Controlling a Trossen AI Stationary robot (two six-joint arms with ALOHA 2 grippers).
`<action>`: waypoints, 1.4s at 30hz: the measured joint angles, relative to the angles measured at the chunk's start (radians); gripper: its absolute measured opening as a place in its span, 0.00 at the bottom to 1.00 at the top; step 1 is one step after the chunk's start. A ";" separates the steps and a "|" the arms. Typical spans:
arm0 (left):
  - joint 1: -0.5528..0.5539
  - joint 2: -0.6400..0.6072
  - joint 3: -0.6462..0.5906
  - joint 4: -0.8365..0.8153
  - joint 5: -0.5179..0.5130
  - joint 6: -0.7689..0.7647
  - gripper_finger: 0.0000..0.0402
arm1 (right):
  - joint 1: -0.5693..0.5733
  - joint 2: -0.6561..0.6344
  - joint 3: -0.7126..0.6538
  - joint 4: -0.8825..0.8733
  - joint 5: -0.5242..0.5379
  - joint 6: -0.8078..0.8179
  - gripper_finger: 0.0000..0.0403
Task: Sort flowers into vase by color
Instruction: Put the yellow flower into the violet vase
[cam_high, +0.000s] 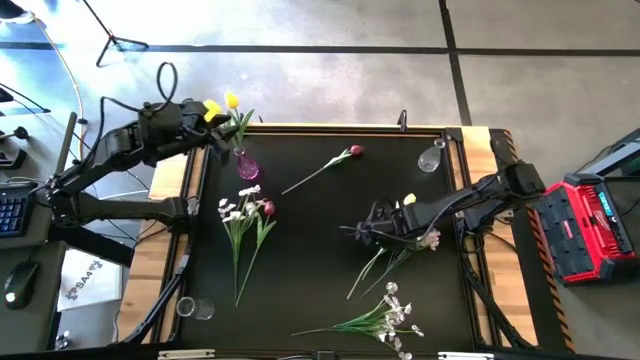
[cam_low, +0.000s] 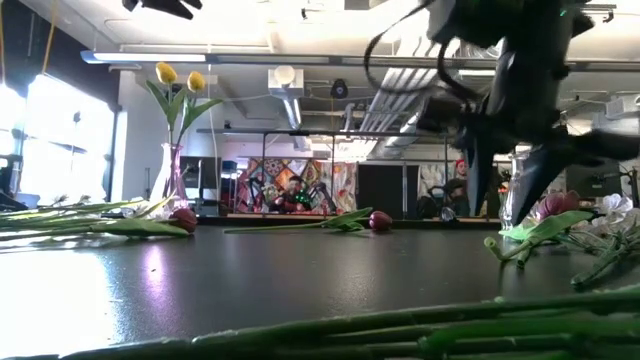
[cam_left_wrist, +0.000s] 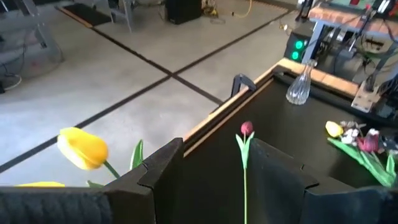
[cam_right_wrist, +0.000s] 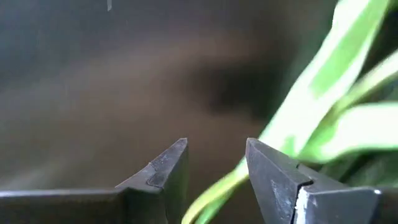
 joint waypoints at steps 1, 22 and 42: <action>-0.005 0.006 -0.004 0.001 0.000 -0.005 0.43 | -0.009 0.012 0.000 -0.010 0.000 -0.011 0.37; -0.116 0.027 -0.007 0.004 -0.045 -0.078 0.43 | 0.158 -0.075 0.056 -0.117 0.045 0.125 0.37; -0.125 0.066 -0.010 0.023 -0.074 -0.102 0.43 | -0.153 -0.160 0.025 -0.528 0.359 0.059 0.37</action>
